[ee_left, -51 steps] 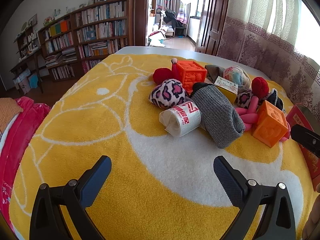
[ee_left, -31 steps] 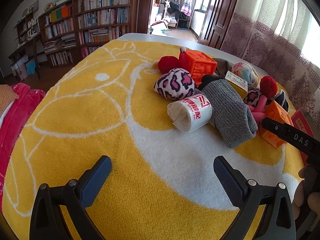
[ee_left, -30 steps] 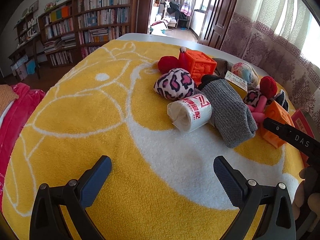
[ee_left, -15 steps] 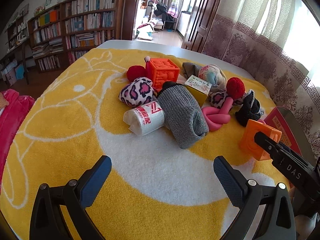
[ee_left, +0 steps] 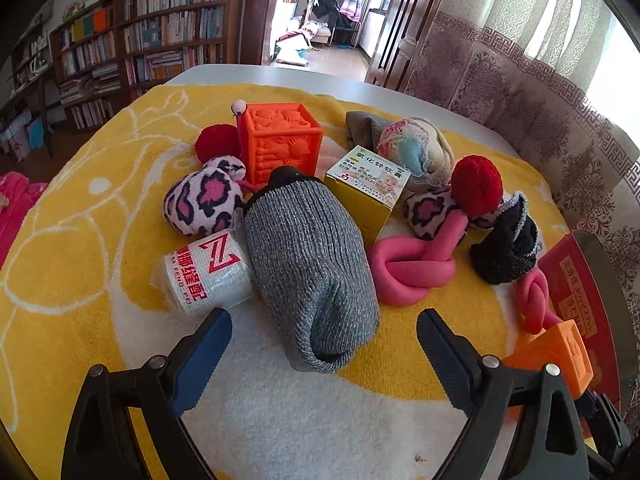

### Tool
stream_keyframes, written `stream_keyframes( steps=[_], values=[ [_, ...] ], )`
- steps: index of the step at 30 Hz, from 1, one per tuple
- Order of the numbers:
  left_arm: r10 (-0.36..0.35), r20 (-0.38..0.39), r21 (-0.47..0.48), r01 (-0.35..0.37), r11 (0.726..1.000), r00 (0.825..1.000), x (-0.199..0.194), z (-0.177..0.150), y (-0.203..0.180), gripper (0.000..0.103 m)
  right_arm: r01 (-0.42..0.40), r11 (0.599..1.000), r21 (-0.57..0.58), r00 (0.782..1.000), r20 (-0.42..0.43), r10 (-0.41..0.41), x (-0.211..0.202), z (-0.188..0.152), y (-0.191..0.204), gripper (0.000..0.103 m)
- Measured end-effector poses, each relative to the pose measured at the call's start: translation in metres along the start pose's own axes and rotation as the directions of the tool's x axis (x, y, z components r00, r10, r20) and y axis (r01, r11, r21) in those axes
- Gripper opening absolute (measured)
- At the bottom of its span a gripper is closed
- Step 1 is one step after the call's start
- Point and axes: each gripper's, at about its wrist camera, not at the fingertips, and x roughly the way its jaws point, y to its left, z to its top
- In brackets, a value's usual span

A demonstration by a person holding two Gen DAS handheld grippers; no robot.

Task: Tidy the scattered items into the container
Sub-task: 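Grasp the grey sock and white paper roll with the left gripper while right holds cube, then carry both held items into the red tin and open both grippers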

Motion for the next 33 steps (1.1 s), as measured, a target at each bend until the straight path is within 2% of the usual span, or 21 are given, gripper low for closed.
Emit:
stream_keyframes(
  steps=[1,2,4,5,8,14,19,25,28,33],
  values=[
    [-0.006,-0.014,-0.002,0.006,1.000,1.000,0.005,0.000,0.001,0.071,0.000,1.000,0.000,1.000,0.001,0.000,0.000,0.000,0.000,0.056],
    [0.010,0.008,0.011,-0.010,1.000,1.000,0.004,0.001,0.000,0.065,-0.005,1.000,0.004,1.000,-0.001,0.005,0.000,0.000,0.000,0.056],
    [0.002,0.011,0.012,-0.002,1.000,1.000,0.005,0.002,0.002,0.058,-0.014,1.000,0.011,1.000,-0.007,0.014,0.001,0.000,-0.002,0.057],
    [-0.011,0.014,0.006,0.011,1.000,1.000,0.004,0.002,0.004,0.051,-0.015,1.000,0.011,1.000,-0.012,0.016,0.002,0.000,-0.002,0.057],
    [-0.034,0.021,-0.004,0.034,0.999,0.999,0.003,0.002,0.009,0.044,-0.016,1.000,0.007,1.000,-0.019,0.016,0.004,0.000,-0.001,0.057],
    [-0.046,0.070,0.010,0.046,0.999,0.997,-0.015,-0.002,0.014,0.040,-0.027,0.999,0.023,0.997,-0.076,0.028,0.015,-0.001,-0.002,0.061],
    [-0.069,0.103,0.012,0.068,0.998,0.992,-0.036,-0.006,0.019,0.040,-0.034,0.999,0.035,0.997,-0.070,0.036,0.014,-0.002,-0.005,0.061],
    [-0.102,0.126,0.040,0.098,0.994,0.987,-0.059,-0.009,0.009,0.040,-0.034,0.999,0.040,0.999,-0.023,0.035,0.004,-0.003,-0.006,0.057],
    [-0.121,0.134,0.060,0.114,0.992,0.983,-0.069,-0.011,0.001,0.040,-0.060,0.997,0.050,0.998,0.006,0.060,-0.006,0.000,-0.007,0.057],
    [-0.153,0.144,0.103,0.139,0.985,0.978,-0.083,-0.010,-0.018,0.040,-0.078,0.995,0.067,0.993,0.094,0.072,-0.039,0.012,-0.014,0.057]
  ],
)
